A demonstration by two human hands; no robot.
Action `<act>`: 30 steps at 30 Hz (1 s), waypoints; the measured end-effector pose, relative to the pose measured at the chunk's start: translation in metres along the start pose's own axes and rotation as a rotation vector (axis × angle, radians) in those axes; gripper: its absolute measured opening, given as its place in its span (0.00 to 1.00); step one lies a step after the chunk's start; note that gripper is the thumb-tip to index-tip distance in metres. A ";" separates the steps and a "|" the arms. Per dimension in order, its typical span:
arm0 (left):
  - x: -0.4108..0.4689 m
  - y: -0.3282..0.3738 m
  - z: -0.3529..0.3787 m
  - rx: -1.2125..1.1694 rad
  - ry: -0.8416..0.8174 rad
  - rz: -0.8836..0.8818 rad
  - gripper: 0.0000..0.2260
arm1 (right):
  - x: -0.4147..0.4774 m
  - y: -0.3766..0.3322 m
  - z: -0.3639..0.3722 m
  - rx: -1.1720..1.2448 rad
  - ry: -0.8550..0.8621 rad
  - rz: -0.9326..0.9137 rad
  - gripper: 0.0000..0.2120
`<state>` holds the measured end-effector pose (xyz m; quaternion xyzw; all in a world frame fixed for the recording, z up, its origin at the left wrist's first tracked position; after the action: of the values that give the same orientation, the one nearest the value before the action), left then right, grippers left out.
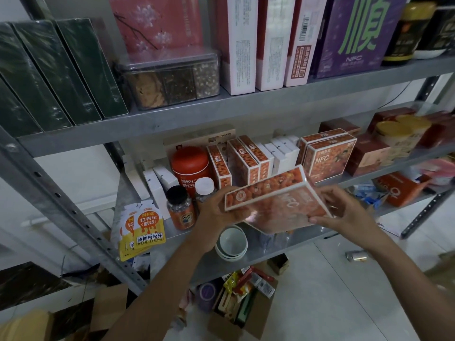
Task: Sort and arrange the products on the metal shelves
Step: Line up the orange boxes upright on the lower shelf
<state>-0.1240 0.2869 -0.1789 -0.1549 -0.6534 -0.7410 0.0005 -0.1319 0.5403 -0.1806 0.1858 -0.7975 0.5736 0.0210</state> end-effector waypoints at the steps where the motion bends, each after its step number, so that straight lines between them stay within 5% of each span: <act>1: 0.003 -0.006 -0.002 -0.043 0.012 -0.025 0.20 | -0.001 0.001 0.000 0.006 0.034 0.008 0.22; 4: 0.018 -0.013 -0.012 0.035 0.102 -0.030 0.17 | -0.007 0.007 0.001 -0.015 0.172 0.027 0.20; 8: 0.038 -0.017 -0.033 0.683 0.207 0.032 0.24 | -0.014 0.018 0.008 -0.145 0.350 0.086 0.19; 13: 0.045 -0.046 -0.037 1.332 -0.009 -0.012 0.36 | -0.017 0.019 0.016 -0.309 0.475 0.098 0.18; 20: 0.046 -0.041 -0.038 1.428 0.016 0.039 0.34 | -0.003 -0.001 0.049 -0.682 0.461 0.000 0.21; 30: 0.047 -0.037 -0.039 1.387 0.016 0.047 0.35 | 0.003 -0.026 0.059 -0.772 0.492 -0.042 0.19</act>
<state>-0.1849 0.2635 -0.2078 -0.1273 -0.9725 -0.1534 0.1202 -0.1161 0.4776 -0.1767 0.0387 -0.9202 0.2610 0.2892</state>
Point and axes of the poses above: each hand's wrist, its own x-axis towards the middle knuckle, its own z-axis out of the palm, y = z × x, the point moved 9 cm from there along x, towards the middle knuckle, and after that the axes turned 2 degrees about -x, right-handed, at the moved point
